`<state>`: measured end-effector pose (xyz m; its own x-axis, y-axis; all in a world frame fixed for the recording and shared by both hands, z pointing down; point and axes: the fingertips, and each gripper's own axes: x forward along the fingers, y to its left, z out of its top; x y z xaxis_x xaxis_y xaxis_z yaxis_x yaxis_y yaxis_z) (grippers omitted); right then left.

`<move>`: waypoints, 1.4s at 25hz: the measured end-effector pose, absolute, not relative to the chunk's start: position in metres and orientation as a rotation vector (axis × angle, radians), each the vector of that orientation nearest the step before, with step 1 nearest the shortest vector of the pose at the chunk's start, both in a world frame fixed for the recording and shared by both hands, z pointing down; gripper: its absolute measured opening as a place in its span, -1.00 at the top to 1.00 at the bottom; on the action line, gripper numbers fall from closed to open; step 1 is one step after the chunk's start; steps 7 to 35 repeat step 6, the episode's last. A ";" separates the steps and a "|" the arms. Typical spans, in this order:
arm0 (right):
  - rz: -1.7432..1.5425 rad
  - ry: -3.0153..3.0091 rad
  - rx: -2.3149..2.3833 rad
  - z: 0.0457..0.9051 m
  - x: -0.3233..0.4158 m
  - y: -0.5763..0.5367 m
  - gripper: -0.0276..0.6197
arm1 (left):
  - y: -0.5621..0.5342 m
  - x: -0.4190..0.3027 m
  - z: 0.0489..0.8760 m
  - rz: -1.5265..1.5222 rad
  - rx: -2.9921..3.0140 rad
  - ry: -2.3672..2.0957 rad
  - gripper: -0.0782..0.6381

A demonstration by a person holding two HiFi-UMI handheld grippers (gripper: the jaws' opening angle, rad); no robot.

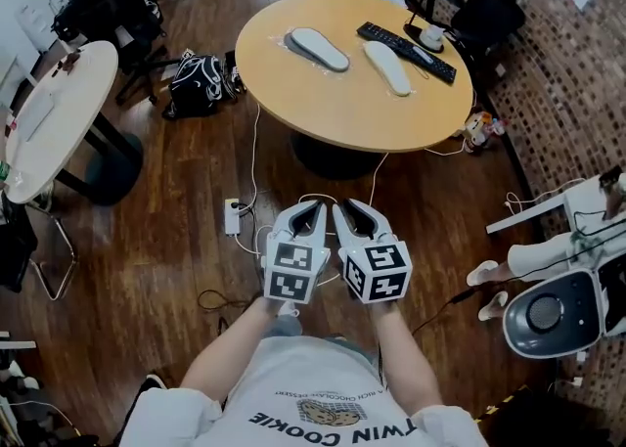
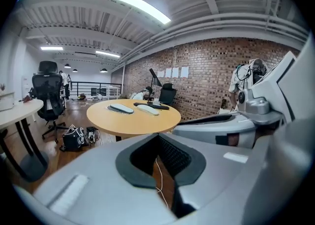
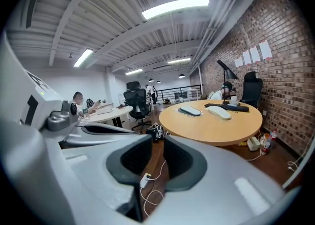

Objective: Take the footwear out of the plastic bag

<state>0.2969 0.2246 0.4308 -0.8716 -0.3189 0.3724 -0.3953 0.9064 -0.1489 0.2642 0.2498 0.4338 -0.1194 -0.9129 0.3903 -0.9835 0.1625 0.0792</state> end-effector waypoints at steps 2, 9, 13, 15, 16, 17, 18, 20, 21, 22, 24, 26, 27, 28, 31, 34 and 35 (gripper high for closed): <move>0.296 -2.731 0.513 0.425 0.313 0.226 0.69 | 0.252 0.281 0.432 0.279 1.796 -2.100 0.76; 0.264 -2.734 0.505 0.418 0.353 0.226 0.69 | 0.251 0.321 0.427 0.282 1.791 -2.102 0.76; 0.264 -2.734 0.505 0.418 0.353 0.226 0.69 | 0.251 0.321 0.427 0.282 1.791 -2.102 0.76; 0.264 -2.734 0.505 0.418 0.353 0.226 0.69 | 0.251 0.321 0.427 0.282 1.791 -2.102 0.76; 0.264 -2.734 0.505 0.418 0.353 0.226 0.69 | 0.251 0.321 0.427 0.282 1.791 -2.102 0.76; 0.264 -2.734 0.505 0.418 0.353 0.226 0.69 | 0.251 0.321 0.427 0.282 1.791 -2.102 0.76; 0.264 -2.734 0.505 0.418 0.353 0.226 0.69 | 0.251 0.321 0.427 0.282 1.791 -2.102 0.76; 0.264 -2.734 0.505 0.418 0.353 0.226 0.69 | 0.251 0.321 0.427 0.282 1.791 -2.102 0.76; 0.264 -2.734 0.505 0.418 0.353 0.226 0.69 | 0.251 0.321 0.427 0.282 1.791 -2.102 0.76; 0.264 -2.734 0.505 0.418 0.353 0.226 0.69 | 0.251 0.321 0.427 0.282 1.791 -2.102 0.76; 0.264 -2.734 0.505 0.418 0.353 0.226 0.69 | 0.251 0.321 0.427 0.282 1.791 -2.102 0.76; 0.264 -2.734 0.505 0.418 0.353 0.226 0.69 | 0.251 0.321 0.427 0.282 1.791 -2.102 0.76; 0.264 -2.734 0.505 0.418 0.353 0.226 0.69 | 0.251 0.321 0.427 0.282 1.791 -2.102 0.76; 0.264 -2.734 0.505 0.418 0.353 0.226 0.69 | 0.251 0.321 0.427 0.282 1.791 -2.102 0.76; 0.264 -2.734 0.505 0.418 0.353 0.226 0.69 | 0.251 0.321 0.427 0.282 1.791 -2.102 0.76; 0.264 -2.734 0.505 0.418 0.353 0.226 0.69 | 0.251 0.321 0.427 0.282 1.791 -2.102 0.76; 0.264 -2.734 0.505 0.418 0.353 0.226 0.69 | 0.251 0.321 0.427 0.282 1.791 -2.102 0.76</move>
